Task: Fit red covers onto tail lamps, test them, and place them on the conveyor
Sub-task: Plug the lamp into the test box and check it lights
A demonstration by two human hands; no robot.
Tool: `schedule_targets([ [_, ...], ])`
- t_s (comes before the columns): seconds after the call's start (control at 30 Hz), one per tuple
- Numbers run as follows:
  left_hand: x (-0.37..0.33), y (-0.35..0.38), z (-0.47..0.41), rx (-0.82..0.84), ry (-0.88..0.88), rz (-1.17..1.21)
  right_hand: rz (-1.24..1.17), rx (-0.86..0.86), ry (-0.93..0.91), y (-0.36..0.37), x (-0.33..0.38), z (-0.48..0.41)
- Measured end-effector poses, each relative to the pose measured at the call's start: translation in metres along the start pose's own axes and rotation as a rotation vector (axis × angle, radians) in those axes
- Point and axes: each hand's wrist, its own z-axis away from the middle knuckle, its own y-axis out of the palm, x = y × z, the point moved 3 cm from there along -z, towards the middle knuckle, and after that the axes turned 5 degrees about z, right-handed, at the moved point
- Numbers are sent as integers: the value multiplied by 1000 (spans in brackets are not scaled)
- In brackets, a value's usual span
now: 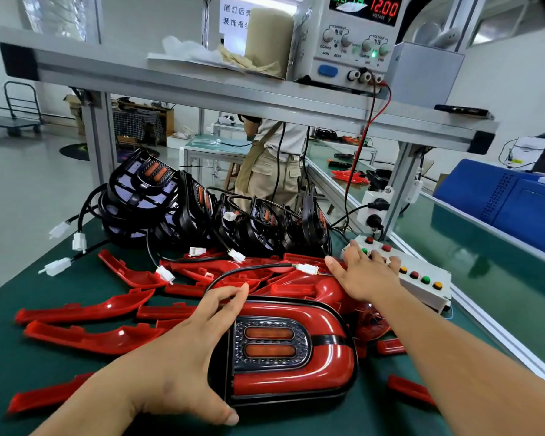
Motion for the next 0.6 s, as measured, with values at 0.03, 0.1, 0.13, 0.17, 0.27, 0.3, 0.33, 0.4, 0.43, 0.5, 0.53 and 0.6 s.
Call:
schedule_targets([
  [0.03,-10,-2,0,17,22,21,-6,4,-2,0,0,0],
  [0.1,-47,-13,6,-63,46,79,1,3,-9,0,1,1],
  [0.13,-66,-19,9,-116,37,134,10,0,-16,-1,1,1],
  [0.17,-80,-23,14,-191,8,213,20,-2,-24,-2,1,1],
  [0.27,-108,-26,31,-263,-31,312,52,-3,-42,-2,1,1],
  [0.3,-114,-25,29,-226,-31,291,57,-4,-42,-2,1,1],
  [0.33,-115,-26,31,-199,-24,213,57,-7,-41,-2,1,0],
  [0.4,-118,-33,33,-164,6,171,53,-9,-36,-2,0,0],
  [0.43,-115,-35,34,-109,16,179,52,-8,-35,-2,0,0],
  [0.5,-109,-40,37,123,49,122,50,-4,-31,-2,1,-1],
  [0.53,-107,-45,40,243,83,31,48,-3,-28,-1,0,-1],
  [0.6,-107,-53,44,434,118,-79,42,6,-23,-1,0,-1],
])
